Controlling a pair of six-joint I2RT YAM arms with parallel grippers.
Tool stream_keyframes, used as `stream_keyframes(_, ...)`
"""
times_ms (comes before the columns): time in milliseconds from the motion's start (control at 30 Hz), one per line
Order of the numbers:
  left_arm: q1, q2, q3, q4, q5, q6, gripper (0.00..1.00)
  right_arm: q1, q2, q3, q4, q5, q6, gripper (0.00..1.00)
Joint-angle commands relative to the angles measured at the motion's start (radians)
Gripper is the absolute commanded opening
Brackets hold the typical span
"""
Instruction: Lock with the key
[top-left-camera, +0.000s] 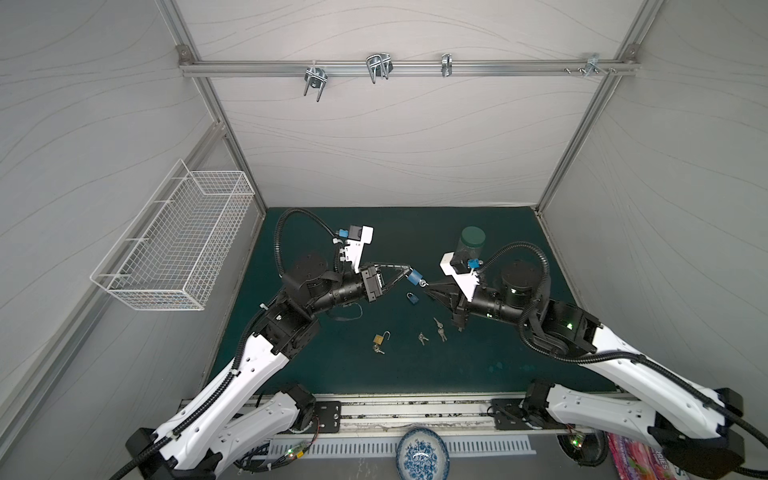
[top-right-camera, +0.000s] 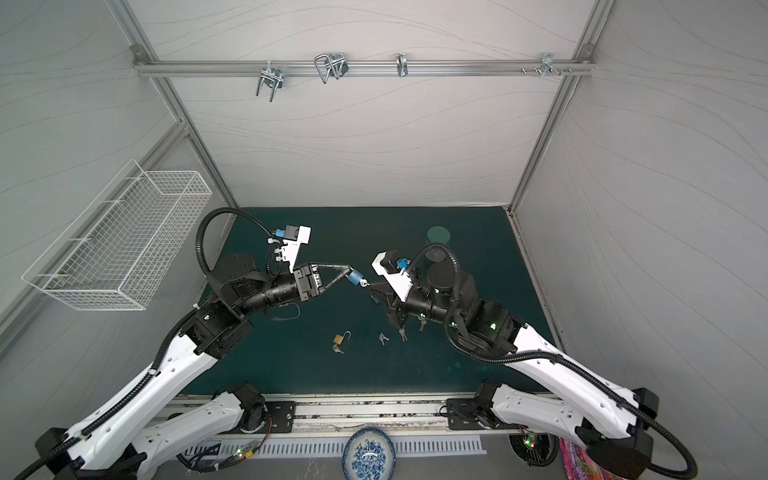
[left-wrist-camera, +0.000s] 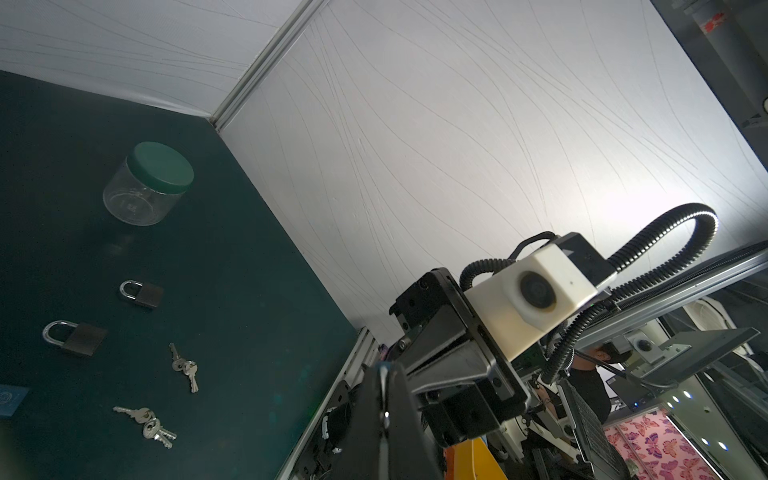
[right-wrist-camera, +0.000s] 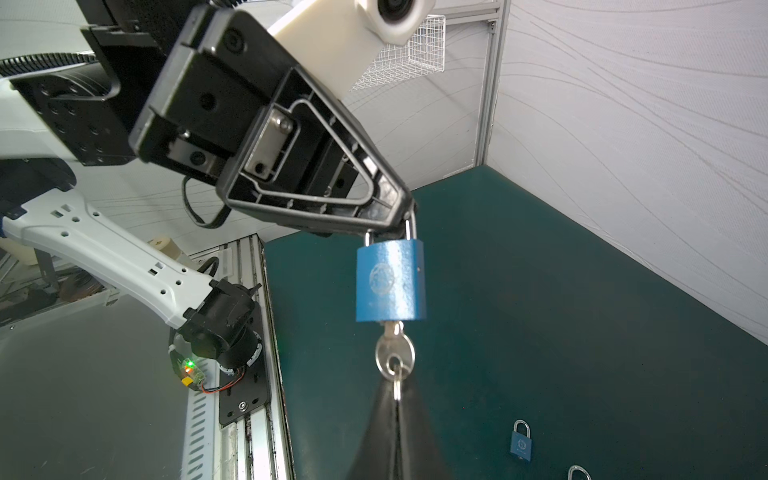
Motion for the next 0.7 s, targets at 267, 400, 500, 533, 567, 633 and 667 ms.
stream_keyframes(267,0.023,-0.036,0.017,0.014,-0.016,0.014,0.0,0.005,-0.034,0.045,-0.063,0.059,-0.043,0.0)
stream_keyframes(400,0.049,-0.044,0.022,0.025,0.005,-0.002,0.0,0.005,-0.028,0.05,-0.088,0.061,-0.06,0.0)
stream_keyframes(500,0.06,-0.05,0.021,0.035,0.007,-0.012,0.0,0.004,-0.016,0.056,-0.105,0.062,-0.069,0.0)
stream_keyframes(533,0.065,-0.05,0.023,0.043,0.012,-0.02,0.0,0.005,-0.014,0.056,-0.108,0.061,-0.072,0.0)
stream_keyframes(567,0.069,-0.05,0.026,0.047,0.016,-0.025,0.0,0.005,-0.013,0.053,-0.107,0.064,-0.073,0.0)
stream_keyframes(633,0.072,-0.053,0.029,0.055,0.017,-0.031,0.0,0.005,-0.011,0.048,-0.108,0.064,-0.075,0.0)
stream_keyframes(667,0.074,-0.053,0.031,0.06,0.018,-0.036,0.0,0.005,-0.008,0.049,-0.112,0.062,-0.075,0.0)
